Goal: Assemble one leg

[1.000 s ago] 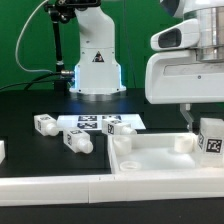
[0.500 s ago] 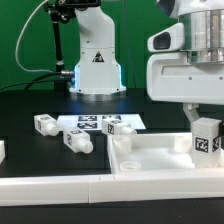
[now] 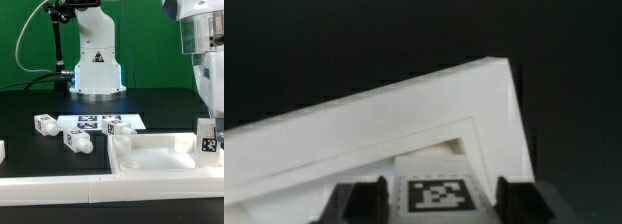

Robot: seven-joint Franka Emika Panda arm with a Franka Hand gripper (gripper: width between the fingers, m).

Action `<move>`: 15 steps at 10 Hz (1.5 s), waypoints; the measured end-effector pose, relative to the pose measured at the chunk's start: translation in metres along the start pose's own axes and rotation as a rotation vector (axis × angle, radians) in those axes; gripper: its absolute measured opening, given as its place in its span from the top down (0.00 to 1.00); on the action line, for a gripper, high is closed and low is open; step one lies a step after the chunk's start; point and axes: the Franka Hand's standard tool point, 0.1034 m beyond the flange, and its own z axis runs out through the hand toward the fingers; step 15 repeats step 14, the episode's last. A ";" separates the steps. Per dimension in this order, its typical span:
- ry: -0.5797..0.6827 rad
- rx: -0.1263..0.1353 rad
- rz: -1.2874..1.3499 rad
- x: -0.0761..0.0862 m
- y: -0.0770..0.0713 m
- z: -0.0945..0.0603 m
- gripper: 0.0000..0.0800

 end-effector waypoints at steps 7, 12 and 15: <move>-0.006 -0.011 -0.669 0.007 0.001 0.002 0.19; -0.054 -0.062 -0.811 -0.001 -0.003 -0.033 0.19; -0.054 -0.050 -0.810 -0.002 -0.010 -0.038 0.19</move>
Offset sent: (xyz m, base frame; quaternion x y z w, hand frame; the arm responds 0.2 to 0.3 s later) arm -0.0135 0.0038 -0.0016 0.0404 -0.0525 -0.2353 0.9697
